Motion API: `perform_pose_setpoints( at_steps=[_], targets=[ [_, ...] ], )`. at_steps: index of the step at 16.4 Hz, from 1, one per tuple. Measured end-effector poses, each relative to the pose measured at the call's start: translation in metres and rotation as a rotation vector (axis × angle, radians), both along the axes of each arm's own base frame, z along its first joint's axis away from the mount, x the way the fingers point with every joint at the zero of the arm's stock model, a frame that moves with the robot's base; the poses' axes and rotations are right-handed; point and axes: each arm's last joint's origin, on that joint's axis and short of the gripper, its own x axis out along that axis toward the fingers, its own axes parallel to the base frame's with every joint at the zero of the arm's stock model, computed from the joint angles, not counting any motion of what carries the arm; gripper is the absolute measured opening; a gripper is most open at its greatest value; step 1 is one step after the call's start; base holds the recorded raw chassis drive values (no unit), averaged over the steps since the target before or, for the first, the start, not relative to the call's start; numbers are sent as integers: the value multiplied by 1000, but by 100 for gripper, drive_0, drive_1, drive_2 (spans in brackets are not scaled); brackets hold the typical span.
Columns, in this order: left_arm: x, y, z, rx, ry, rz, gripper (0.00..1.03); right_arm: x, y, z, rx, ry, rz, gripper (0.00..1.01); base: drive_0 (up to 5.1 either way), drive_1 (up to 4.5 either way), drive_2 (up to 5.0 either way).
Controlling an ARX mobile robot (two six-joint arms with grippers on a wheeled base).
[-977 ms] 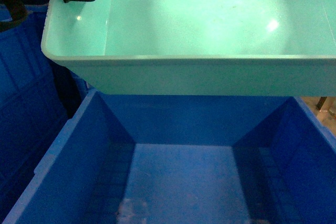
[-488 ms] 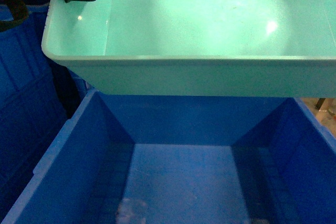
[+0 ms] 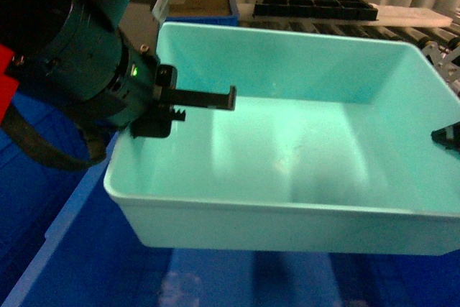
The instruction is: Stack blue boxes stably on right
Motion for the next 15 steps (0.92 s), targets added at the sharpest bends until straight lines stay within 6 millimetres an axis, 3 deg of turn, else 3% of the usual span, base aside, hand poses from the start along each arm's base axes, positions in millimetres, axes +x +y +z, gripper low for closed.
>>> perform_pose_setpoints(
  at_steps=[6,10,15],
  targets=[
    [9,14,-34,18,121,14,2,5,25,-38,-49,105,27,2,0,0,0],
    [8,14,-44,22,158,27,2,4,29,-44,-65,119,33,2,0,0,0],
    [-4,7,-66,17,240,45,2,-9,27,-67,-87,195,42,2,0,0,0]
  ],
)
